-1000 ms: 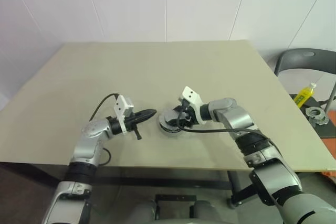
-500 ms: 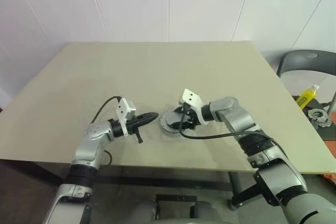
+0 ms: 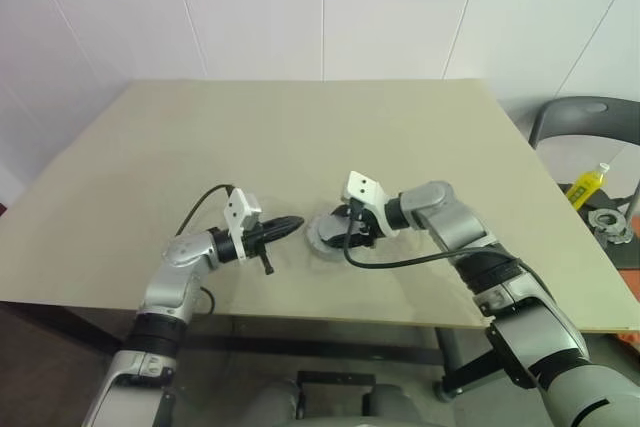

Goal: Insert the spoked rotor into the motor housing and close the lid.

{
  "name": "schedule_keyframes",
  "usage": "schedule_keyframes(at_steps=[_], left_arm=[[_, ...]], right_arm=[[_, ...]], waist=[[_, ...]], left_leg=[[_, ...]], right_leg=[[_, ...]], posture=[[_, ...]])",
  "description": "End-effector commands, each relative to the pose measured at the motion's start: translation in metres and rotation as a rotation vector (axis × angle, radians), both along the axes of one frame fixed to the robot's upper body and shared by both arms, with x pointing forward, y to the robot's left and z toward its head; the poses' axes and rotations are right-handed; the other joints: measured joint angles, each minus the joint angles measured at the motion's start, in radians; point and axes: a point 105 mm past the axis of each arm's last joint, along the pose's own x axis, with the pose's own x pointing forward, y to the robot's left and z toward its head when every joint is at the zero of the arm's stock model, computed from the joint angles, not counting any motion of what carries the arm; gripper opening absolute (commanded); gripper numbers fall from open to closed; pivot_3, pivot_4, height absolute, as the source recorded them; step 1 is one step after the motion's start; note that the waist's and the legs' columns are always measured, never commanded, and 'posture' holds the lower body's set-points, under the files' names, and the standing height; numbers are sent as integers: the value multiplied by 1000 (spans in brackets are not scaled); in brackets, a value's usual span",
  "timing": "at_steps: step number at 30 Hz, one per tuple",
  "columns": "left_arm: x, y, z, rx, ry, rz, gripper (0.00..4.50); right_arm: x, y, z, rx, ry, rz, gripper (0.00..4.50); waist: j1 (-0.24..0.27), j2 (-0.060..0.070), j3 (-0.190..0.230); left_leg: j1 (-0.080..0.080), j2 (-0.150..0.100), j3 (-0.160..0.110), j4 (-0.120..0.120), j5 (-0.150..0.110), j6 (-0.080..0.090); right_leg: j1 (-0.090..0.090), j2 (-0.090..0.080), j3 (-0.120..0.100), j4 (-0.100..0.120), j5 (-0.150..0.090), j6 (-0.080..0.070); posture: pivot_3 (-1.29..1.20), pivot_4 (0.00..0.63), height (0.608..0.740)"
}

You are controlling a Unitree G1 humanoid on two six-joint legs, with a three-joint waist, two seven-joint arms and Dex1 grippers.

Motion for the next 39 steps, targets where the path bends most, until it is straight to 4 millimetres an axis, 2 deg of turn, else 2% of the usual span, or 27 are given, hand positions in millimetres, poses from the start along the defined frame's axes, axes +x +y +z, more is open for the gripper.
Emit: schedule_keyframes(at_steps=[1,5,13,20,24,26,27,28,30,36,39], left_arm=[[5,-5,19,6,-69,-23,0],[13,-16,22,1,-60,-31,0],[30,-41,-1,113,35,-83,0],[34,-55,-26,207,123,-134,0],[25,-60,-55,317,181,-181,0],[22,-62,-62,344,197,-200,0],[20,-63,-65,360,210,-215,0],[18,-63,-68,379,217,-229,0],[15,-59,-73,421,230,-252,0],[6,-45,-75,466,328,-336,0],[5,-35,-76,518,352,-360,0]], right_arm=[[1,-20,-23,-161,43,-58,3258],[-2,-19,-30,-155,74,-74,3258],[-7,-16,-29,-113,93,-92,3258],[-1,-11,-21,-42,67,-125,3258],[1,-5,-16,-7,55,-128,3258],[2,-4,-13,13,65,-137,3258],[3,-5,-10,24,68,-143,3258],[4,-6,-8,35,73,-153,3994],[5,-9,-4,47,81,-162,4479],[9,-16,12,99,104,-160,4479],[9,-19,28,157,122,-147,4479]], waist=[[0,0,0],[4,-3,-2],[2,-4,-5],[2,-5,-6],[1,-8,-9],[1,-8,-11],[1,-8,-12],[1,-8,-13],[2,-8,-13],[-1,-6,-14],[0,-6,-14]], left_leg=[[1,0,0,0,0,0],[4,0,0,0,0,0],[5,0,2,0,0,0],[5,0,2,0,-1,1],[6,0,2,1,-1,0],[7,0,4,1,-1,0],[7,0,4,1,-1,0],[7,0,4,1,-1,0],[6,1,4,1,-1,0],[5,1,3,0,-1,1],[4,1,1,-1,-2,3]], right_leg=[[1,0,0,0,-1,-1],[4,0,0,0,-3,1],[5,-2,0,-1,-3,2],[6,-1,0,-1,-3,2],[7,-1,-1,-1,-3,2],[9,-2,-2,-1,-4,2],[9,-2,-2,-1,-4,2],[9,-2,-2,-1,-4,2],[10,-3,-4,-1,-4,2],[11,-4,-6,-6,-4,2],[11,-3,-7,-9,-4,2]], posture=[[0,0,740],[0,0,740],[0,0,740],[0,0,740],[0,0,740],[0,0,740],[0,0,740],[0,0,740],[0,0,740],[0,0,740],[0,0,740]])
